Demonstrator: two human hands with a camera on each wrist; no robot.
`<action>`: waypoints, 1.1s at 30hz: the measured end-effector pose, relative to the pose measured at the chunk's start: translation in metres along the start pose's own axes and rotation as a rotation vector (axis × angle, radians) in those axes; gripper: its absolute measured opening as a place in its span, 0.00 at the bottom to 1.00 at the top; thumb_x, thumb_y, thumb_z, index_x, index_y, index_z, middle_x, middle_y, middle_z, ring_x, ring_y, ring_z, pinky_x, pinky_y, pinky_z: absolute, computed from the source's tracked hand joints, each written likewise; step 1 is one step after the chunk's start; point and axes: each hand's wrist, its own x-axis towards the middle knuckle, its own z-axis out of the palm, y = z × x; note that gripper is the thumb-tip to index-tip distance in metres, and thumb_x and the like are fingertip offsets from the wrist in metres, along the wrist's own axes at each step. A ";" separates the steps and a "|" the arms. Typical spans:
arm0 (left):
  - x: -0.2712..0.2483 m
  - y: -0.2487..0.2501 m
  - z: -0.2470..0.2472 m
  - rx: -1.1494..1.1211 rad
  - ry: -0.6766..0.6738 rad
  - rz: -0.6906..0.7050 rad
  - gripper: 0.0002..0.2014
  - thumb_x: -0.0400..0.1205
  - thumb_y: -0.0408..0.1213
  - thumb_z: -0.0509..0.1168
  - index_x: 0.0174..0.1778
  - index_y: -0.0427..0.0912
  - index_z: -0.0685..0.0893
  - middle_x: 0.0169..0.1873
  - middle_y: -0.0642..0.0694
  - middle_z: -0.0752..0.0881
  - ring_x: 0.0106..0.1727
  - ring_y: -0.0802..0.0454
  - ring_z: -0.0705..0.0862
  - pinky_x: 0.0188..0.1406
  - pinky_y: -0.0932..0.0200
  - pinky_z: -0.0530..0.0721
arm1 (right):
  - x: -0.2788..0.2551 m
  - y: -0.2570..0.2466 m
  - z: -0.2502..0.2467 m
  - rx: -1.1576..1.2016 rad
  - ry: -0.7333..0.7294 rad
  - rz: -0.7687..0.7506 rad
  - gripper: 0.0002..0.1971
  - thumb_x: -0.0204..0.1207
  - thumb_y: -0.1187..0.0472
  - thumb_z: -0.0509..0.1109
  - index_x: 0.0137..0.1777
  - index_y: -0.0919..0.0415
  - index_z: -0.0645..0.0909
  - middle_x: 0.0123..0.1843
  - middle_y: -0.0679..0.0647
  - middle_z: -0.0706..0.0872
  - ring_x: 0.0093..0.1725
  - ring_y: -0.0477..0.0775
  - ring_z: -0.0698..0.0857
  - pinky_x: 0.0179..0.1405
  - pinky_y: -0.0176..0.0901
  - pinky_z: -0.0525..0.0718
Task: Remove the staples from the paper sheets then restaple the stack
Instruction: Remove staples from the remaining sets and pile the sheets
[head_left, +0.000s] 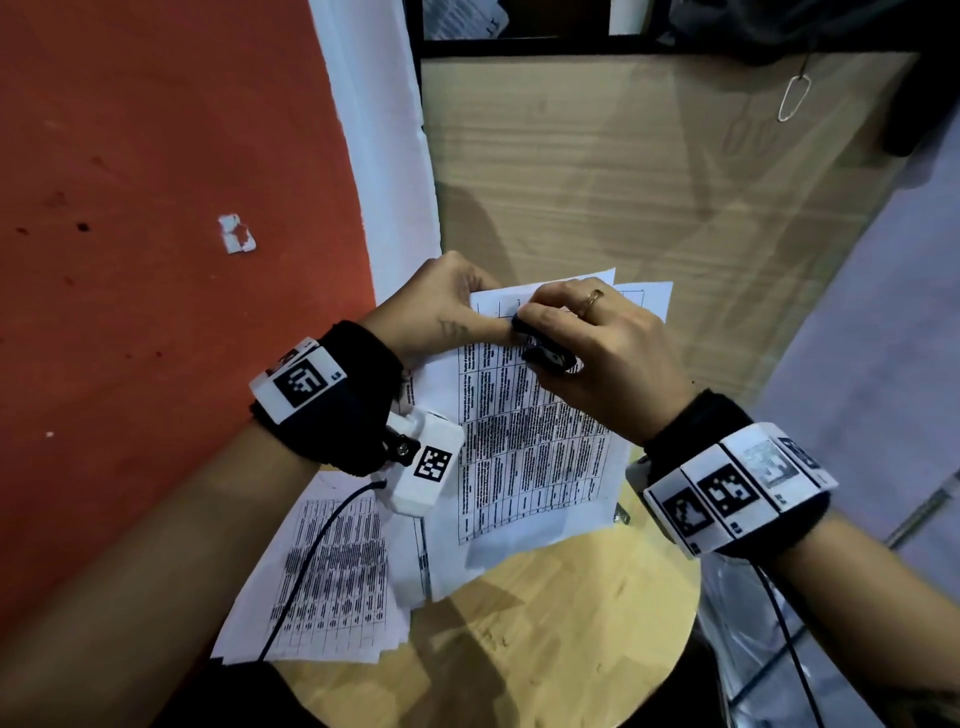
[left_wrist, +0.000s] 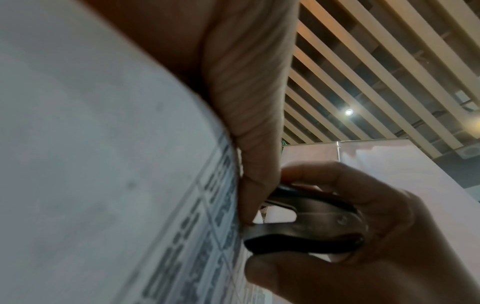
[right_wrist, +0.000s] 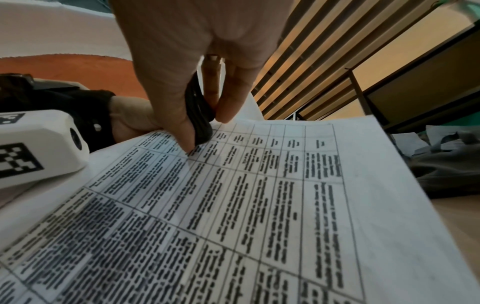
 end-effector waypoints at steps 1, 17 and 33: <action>0.000 0.000 -0.001 -0.008 -0.003 -0.002 0.27 0.57 0.47 0.77 0.38 0.24 0.86 0.31 0.42 0.79 0.37 0.53 0.75 0.38 0.53 0.68 | 0.000 0.000 0.001 -0.003 0.000 -0.009 0.12 0.62 0.67 0.76 0.47 0.65 0.87 0.47 0.58 0.88 0.45 0.63 0.86 0.22 0.49 0.84; -0.007 0.003 -0.002 -0.174 -0.085 -0.008 0.10 0.63 0.25 0.75 0.38 0.25 0.86 0.30 0.41 0.84 0.31 0.56 0.79 0.30 0.69 0.76 | 0.001 0.005 0.012 0.029 0.022 -0.042 0.09 0.64 0.69 0.75 0.46 0.67 0.86 0.45 0.60 0.87 0.41 0.65 0.85 0.24 0.53 0.84; -0.003 -0.005 -0.003 -0.104 -0.129 -0.019 0.10 0.71 0.24 0.74 0.47 0.27 0.86 0.36 0.42 0.87 0.36 0.60 0.82 0.38 0.69 0.80 | -0.005 0.011 0.022 0.117 0.063 0.098 0.10 0.62 0.67 0.78 0.44 0.66 0.88 0.42 0.59 0.89 0.38 0.63 0.88 0.31 0.52 0.87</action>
